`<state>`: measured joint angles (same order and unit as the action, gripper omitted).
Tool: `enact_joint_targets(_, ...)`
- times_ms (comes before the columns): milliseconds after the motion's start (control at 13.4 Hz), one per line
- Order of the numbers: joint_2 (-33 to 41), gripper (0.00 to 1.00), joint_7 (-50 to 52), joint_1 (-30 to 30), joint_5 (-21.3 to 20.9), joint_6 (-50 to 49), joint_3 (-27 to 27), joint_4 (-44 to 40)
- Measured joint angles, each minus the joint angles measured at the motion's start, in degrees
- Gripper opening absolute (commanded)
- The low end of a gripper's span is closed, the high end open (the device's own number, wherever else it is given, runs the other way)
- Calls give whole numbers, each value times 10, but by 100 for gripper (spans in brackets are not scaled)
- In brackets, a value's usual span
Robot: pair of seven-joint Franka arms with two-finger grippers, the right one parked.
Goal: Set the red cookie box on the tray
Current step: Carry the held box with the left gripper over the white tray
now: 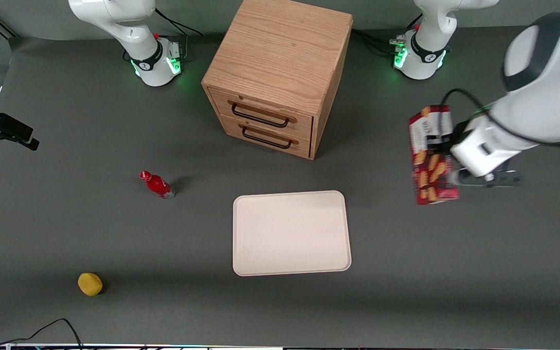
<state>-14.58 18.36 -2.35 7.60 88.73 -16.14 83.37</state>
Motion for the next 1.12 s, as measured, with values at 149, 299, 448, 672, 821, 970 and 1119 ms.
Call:
enact_joint_targets(149,-46,0,65,-2,-12,74,-46,-3)
enact_joint_targets(299,-102,0,129,-3,-69,155,-88,-3)
enact_joint_targets(448,-172,0,192,-6,-141,230,-121,-3)
enact_joint_targets(672,-262,0,268,-19,-226,326,-138,-4)
enact_joint_targets(821,-299,27,280,-23,-258,376,-139,-4)
enact_joint_targets(970,-312,100,282,-24,-271,390,-139,-4)
enact_joint_targets(1119,-311,100,282,-24,-276,391,-140,-5)
